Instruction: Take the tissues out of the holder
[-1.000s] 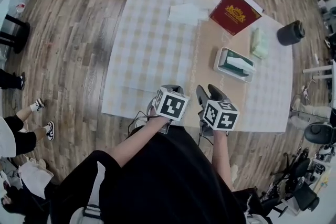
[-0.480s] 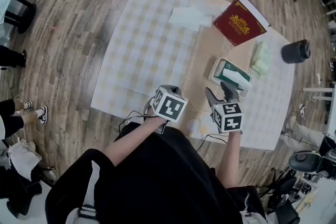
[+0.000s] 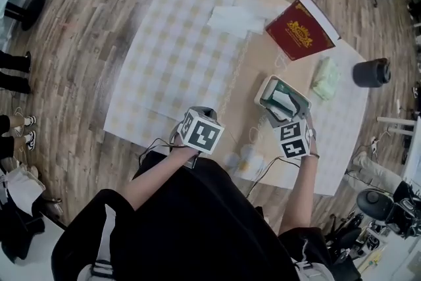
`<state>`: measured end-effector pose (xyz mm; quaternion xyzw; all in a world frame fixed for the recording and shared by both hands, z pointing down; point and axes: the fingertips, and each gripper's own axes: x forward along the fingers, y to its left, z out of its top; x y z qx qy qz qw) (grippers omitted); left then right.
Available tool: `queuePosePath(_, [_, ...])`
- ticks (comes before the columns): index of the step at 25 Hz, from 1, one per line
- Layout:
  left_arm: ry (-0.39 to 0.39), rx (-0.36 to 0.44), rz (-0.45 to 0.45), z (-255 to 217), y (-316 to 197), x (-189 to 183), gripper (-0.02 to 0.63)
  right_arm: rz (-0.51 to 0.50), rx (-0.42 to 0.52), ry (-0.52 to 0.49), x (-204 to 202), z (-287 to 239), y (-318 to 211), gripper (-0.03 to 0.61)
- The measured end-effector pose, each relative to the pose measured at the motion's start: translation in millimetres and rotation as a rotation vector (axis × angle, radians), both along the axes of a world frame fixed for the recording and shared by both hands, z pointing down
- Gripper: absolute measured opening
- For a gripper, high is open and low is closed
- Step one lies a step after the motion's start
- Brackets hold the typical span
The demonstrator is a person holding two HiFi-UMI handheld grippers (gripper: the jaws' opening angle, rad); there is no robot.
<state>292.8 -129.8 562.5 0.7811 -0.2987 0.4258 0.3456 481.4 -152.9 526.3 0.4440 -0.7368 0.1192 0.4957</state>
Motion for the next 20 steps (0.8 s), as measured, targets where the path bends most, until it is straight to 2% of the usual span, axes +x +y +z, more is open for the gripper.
queuePosePath(7, [-0.019,-0.019,-0.039,10,1,-7,0.000,-0.124,-0.100,0.149,33,25,-5,0.357])
queuePosePath(13, [-0.035,-0.041,-0.076,16,6,-17,0.000,-0.192,-0.216,0.233,55,52,-1,0.366])
queuePosePath(20, [-0.044,-0.058,-0.100,23,7,-21,0.000,-0.248,-0.300,0.292,65,79,-1,0.365])
